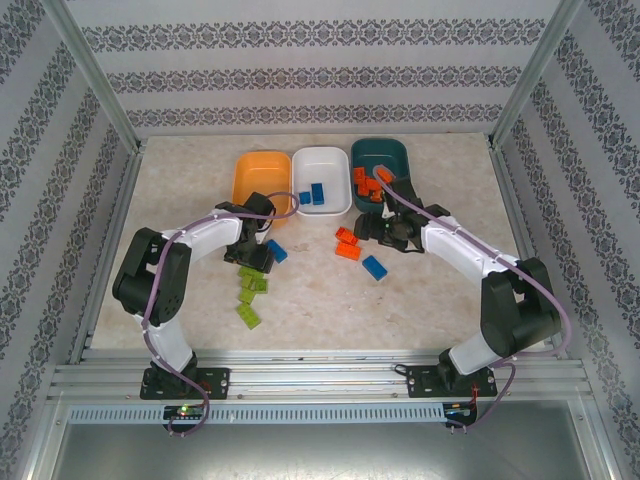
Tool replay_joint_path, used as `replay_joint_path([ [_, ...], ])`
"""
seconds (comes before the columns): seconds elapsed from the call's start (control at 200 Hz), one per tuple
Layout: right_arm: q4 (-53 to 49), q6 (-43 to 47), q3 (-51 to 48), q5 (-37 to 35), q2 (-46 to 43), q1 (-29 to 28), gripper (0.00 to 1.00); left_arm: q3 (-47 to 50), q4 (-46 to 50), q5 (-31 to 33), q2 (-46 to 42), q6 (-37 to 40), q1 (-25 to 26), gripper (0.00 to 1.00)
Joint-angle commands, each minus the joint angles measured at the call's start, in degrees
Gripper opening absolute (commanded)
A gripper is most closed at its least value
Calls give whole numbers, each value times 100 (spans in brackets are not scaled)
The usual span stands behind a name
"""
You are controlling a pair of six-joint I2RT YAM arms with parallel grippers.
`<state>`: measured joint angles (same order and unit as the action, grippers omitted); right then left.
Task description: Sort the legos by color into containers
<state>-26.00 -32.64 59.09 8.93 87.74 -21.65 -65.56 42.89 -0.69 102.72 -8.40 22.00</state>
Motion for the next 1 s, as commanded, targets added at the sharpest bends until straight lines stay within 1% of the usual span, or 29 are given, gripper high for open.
replay_joint_path([
  [0.0, -766, 244, 35, -144, -56, -115, 73, -25, 286, 68, -115, 31, -9, 67],
  [0.125, -1378, 474, -114, -614, -58, -238, 75, -75, 395, -24, -571, 11, -10, 66],
  [0.3, -1526, 746, -349, -875, -9, -291, 75, -142, 502, -175, -1278, -21, -8, 65],
  [0.545, -1296, 1233, -215, -671, 552, -356, 75, -623, 739, -613, -1619, -194, -9, 65],
  [0.744, -1213, 1373, 0, -691, 1063, -498, 73, -1196, 578, -987, -1368, -386, -7, 65],
  [0.864, -1085, 1401, 15, -655, 1255, -550, 72, -1701, 379, -1147, -962, -493, 40, 65],
  [0.999, -938, 1401, -9, -612, 1428, -566, 70, -2315, -18, -1262, -288, -621, 128, 65],
])
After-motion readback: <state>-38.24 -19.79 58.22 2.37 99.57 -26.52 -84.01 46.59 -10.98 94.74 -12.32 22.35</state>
